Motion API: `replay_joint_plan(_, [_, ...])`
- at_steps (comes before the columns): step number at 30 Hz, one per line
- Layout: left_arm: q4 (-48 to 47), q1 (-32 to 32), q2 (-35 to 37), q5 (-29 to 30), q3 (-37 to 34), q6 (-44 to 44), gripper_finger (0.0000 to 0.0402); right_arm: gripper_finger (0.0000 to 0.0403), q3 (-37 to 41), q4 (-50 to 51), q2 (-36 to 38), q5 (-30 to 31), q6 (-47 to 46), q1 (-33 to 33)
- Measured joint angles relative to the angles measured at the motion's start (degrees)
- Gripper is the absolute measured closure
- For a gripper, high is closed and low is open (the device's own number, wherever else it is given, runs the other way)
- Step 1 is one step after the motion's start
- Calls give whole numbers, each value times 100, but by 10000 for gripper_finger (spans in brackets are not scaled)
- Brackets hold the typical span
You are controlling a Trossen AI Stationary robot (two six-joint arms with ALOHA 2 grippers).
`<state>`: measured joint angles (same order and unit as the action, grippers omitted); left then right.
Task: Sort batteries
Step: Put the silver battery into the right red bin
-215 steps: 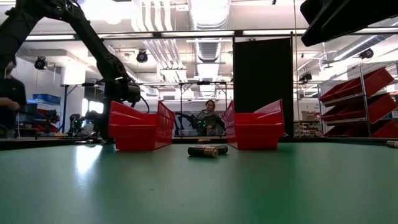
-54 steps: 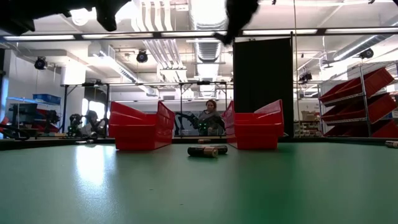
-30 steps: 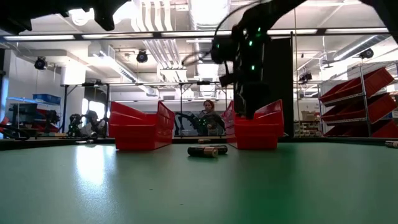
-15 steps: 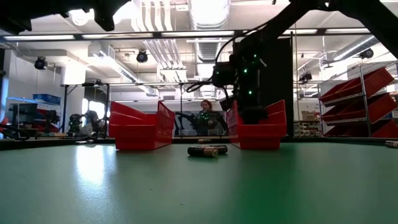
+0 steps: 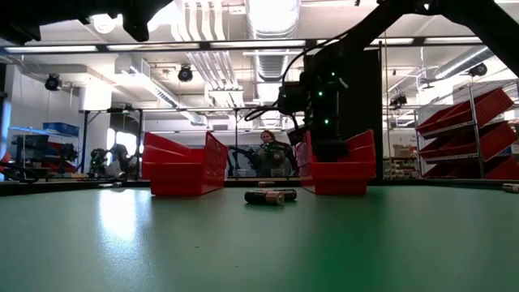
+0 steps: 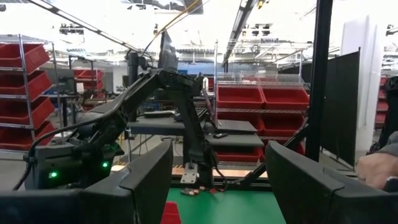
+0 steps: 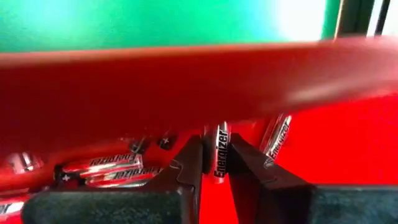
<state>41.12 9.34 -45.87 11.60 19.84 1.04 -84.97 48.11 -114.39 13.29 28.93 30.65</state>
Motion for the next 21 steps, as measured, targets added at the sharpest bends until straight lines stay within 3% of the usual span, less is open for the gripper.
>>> replay_joint_plan(14, [-13, -2, 0, 7, 0, 17, 168, 357, -94, 1120, 637, -38, -614, -536])
replay_joint_plan(21, [-7, -2, 25, 7, 0, -2, 168, 359, 65, 936, 548, -473, -844, -707])
